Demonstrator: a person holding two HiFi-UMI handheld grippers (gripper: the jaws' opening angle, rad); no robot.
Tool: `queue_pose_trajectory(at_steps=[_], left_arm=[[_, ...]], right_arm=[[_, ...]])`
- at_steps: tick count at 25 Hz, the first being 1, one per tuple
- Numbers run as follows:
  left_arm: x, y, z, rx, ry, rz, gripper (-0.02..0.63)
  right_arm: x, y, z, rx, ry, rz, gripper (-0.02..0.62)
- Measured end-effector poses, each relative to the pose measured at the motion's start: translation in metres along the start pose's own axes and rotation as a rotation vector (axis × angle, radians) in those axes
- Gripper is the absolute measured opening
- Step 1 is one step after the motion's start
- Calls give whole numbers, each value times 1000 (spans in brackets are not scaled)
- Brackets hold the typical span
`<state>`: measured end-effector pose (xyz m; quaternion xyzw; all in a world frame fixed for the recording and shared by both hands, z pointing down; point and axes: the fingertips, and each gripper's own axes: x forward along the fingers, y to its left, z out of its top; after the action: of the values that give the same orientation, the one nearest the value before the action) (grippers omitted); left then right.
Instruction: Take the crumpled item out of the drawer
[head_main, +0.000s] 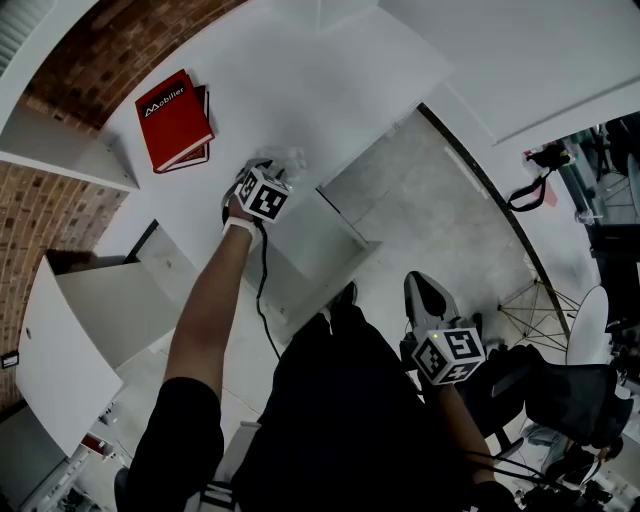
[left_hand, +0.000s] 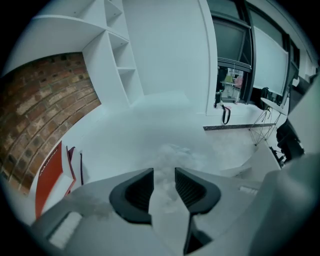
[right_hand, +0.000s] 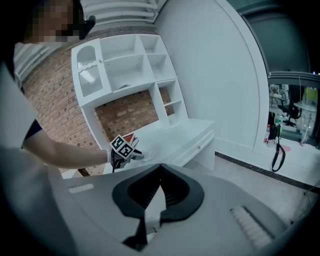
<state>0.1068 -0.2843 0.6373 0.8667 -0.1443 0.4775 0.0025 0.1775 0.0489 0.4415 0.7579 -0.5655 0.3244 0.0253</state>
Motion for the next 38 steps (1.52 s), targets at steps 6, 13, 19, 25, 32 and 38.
queue_pose_trajectory(at_steps=[6, 13, 19, 25, 32, 38], left_arm=[[-29, 7, 4, -49, -62, 40, 150], [-96, 24, 20, -132, -205, 124, 150], [-188, 26, 42, -194, -370, 183, 150], [-281, 18, 46, -254, -503, 244, 150], [-341, -12, 35, -371, -591, 257, 149], [-366, -37, 22, -499, -657, 237, 149]], right_arm=[[6, 5, 4, -13, -2, 42, 3], [21, 22, 13, -51, 1, 127, 3], [29, 33, 44, -127, -49, 176, 3], [40, 54, 86, -196, -137, 250, 3], [46, 91, 118, -252, -197, 344, 3], [39, 130, 140, -306, -245, 417, 3]])
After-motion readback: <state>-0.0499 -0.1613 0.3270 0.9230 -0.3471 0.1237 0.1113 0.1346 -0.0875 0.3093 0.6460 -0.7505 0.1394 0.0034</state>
